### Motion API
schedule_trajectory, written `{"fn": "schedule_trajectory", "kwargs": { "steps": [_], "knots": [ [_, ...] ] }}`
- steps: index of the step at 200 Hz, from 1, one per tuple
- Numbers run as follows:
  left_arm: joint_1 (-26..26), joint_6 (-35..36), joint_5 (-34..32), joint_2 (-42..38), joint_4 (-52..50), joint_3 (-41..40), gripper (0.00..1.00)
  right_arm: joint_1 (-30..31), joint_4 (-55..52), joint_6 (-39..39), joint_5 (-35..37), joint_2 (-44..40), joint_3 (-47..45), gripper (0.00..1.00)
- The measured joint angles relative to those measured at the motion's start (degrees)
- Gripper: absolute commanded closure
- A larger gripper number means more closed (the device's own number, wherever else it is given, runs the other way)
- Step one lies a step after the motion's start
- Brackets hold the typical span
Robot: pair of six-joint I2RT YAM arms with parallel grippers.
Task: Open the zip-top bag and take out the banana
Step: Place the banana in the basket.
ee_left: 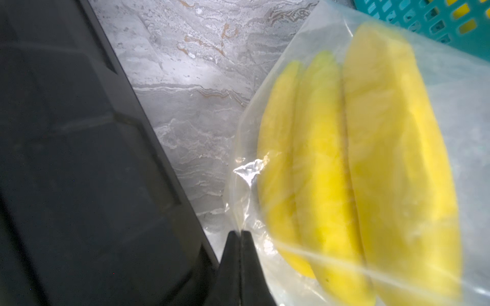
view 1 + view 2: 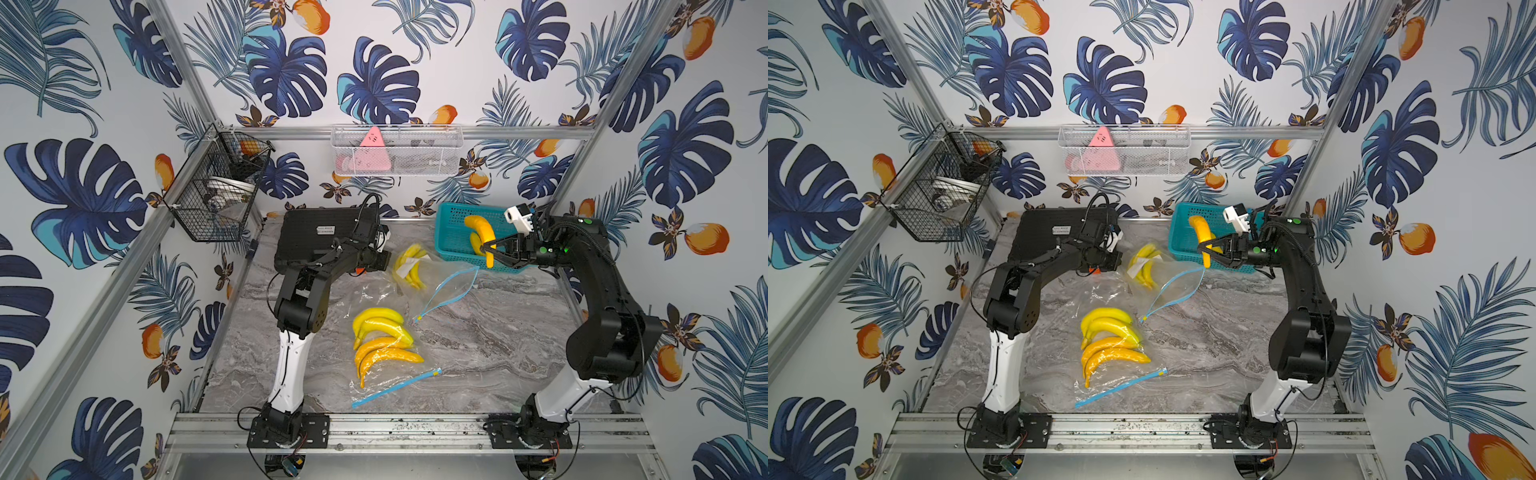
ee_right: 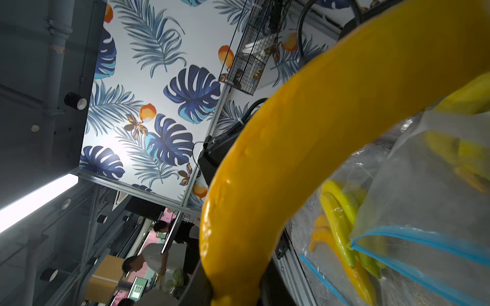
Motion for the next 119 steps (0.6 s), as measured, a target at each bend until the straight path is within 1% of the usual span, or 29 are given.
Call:
{"fn": "schedule_trajectory", "kwargs": {
  "steps": [7, 17, 42, 51, 71, 88, 119],
  "knots": [
    [0.0, 0.0, 0.0, -0.2, 0.0, -0.3, 1.0, -0.6, -0.8, -1.2, 0.0, 1.5, 1.3, 0.94],
    [0.0, 0.0, 0.1, -0.3, 0.1, -0.4, 1.0, -1.7, -2.6, -2.8, -0.2, 4.0, 3.4, 0.98],
    [0.0, 0.0, 0.7, -0.3, 0.2, -0.4, 1.0, -4.9, -2.8, -5.9, -0.3, 13.8, 8.4, 0.98],
    [0.0, 0.0, 1.0, -0.3, 0.2, -0.4, 1.0, -5.8, -2.8, -6.9, -0.3, 17.3, 9.4, 1.0],
    [0.0, -0.1, 1.3, -0.8, 0.5, -1.3, 1.0, -7.6, -3.0, -9.1, -0.3, 23.1, 9.8, 1.0],
    [-0.1, -0.1, 1.3, -1.9, 0.5, -2.1, 1.0, -9.5, -3.0, -10.9, -0.2, 24.8, 8.6, 0.99],
    [-0.1, -0.1, 1.5, -2.2, 0.7, -2.1, 1.0, -11.6, -3.1, -13.6, -0.2, 24.0, 5.6, 0.96]
  ]
}}
